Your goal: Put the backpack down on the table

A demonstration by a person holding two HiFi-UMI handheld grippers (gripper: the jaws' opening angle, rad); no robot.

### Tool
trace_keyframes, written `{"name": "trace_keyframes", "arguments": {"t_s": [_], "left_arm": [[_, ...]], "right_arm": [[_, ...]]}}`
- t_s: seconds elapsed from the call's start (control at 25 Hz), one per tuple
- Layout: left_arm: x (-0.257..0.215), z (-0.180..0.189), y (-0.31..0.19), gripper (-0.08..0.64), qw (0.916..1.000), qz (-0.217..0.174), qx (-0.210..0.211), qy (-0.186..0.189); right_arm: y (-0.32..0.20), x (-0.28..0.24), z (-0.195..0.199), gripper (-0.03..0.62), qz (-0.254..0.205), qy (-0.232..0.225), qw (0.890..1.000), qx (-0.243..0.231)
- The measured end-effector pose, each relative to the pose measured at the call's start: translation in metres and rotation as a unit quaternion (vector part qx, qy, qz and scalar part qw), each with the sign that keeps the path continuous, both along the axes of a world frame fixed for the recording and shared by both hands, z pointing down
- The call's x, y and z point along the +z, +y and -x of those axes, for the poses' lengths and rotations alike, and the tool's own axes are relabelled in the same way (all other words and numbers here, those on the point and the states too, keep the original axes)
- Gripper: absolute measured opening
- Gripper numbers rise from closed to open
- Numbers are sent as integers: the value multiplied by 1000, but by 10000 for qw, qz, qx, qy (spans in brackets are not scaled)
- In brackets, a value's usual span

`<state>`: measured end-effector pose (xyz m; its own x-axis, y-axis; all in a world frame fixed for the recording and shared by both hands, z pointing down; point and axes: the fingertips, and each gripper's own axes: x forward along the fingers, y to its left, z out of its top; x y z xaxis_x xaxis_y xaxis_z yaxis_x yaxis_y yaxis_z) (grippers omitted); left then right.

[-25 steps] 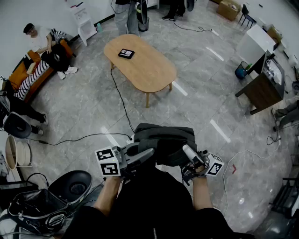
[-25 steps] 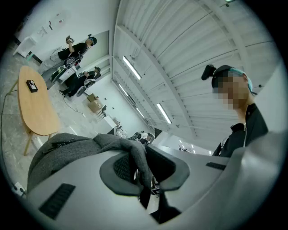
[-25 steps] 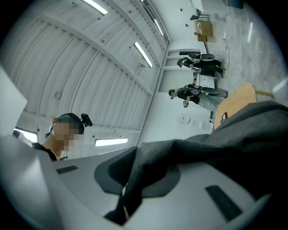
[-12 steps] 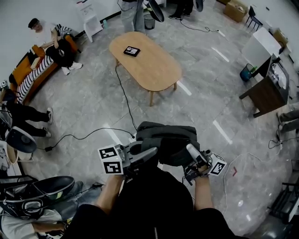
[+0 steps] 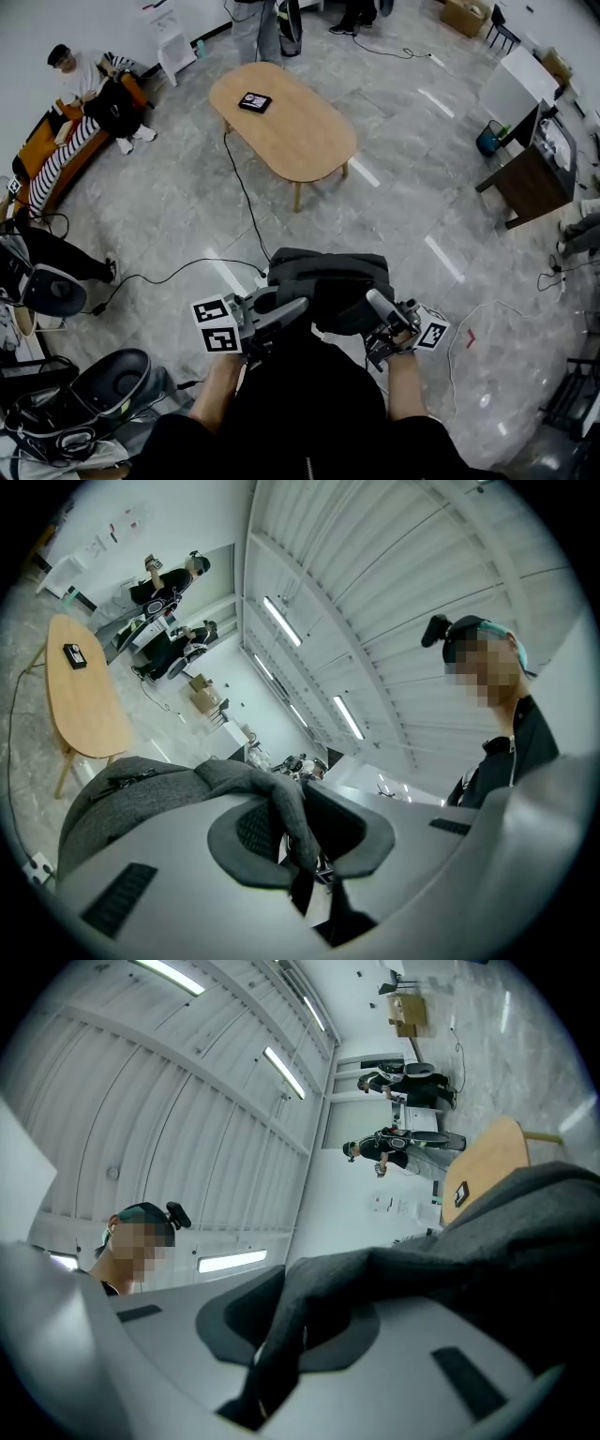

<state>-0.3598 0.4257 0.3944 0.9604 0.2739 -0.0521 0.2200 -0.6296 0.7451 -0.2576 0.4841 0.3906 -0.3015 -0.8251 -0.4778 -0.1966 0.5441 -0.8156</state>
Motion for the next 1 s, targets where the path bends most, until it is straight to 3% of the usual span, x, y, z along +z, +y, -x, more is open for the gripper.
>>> {"name": "trace_keyframes", "arguments": {"t_s": [0.52, 1.0], "left_arm": [[6, -23, -25, 55, 10000, 80, 21, -48], [18, -69, -78, 55, 9994, 239, 52, -227]], "right_arm": [[-22, 7, -22, 41, 102, -99, 9999, -20], [-78, 21, -70, 41, 339, -310, 9989, -31]]}}
